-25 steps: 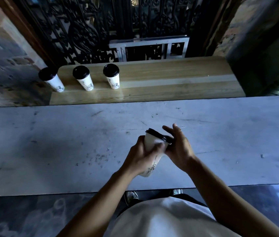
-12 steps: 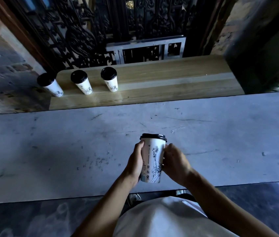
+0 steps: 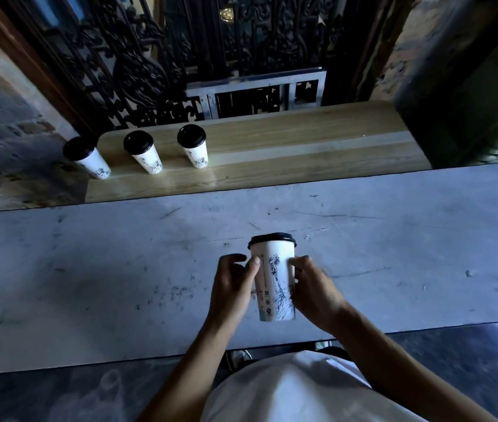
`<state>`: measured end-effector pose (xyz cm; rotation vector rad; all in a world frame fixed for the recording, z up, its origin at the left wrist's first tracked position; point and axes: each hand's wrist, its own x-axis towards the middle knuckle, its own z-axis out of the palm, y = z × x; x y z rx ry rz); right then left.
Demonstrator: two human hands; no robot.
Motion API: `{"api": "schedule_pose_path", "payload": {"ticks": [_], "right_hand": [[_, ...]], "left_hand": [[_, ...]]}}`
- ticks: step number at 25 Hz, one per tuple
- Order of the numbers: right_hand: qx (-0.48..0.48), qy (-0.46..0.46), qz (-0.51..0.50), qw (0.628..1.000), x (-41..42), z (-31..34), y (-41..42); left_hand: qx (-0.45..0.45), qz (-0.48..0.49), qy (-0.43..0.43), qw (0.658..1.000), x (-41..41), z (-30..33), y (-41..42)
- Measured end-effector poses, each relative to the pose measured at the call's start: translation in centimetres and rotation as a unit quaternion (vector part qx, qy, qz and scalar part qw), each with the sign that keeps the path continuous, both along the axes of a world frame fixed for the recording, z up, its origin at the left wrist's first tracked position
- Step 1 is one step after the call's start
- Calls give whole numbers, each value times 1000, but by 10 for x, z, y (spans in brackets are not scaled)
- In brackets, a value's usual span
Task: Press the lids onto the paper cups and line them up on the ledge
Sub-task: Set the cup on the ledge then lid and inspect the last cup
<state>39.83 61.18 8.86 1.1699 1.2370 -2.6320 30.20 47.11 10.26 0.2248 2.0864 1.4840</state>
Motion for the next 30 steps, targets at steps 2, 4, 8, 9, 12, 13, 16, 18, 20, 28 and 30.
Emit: {"api": "schedule_pose_path", "payload": {"ticks": [2,4,8,9,12,13,16,18,20,28,30], "right_hand": [[17,21,-15,1000,-1,2,0],[32,38,-16,999,0,2,1],[46,58,6,997,0,2,0],[47,62,12,997,0,2,0],[35,40,6,999,0,2,0],[23,29,-6,999,-1,1,0],[23,19,-31,999,-4,-1,1],[39,21,-36,998,-5,-3,2],[42,28,-31,998,-6,-3,2],[74,97,32,992,-2,12,4],[77,97,35,992,-2,13,5]], "left_hand": [[62,37,37,997,-1,-3,-5],[101,24,56,993,-1,2,-8],[99,-27,77,992,1,4,-11],[89,-33,90,991,1,2,-12],[80,-33,105,991,0,-1,-15],[82,-31,108,990,-1,-2,-16],[81,-42,144,985,-4,-2,-19],[76,-48,162,983,-4,-1,-19],[75,-35,151,985,-4,0,-18],[65,5,56,996,0,4,-19],[57,-7,51,997,1,4,-19]]}}
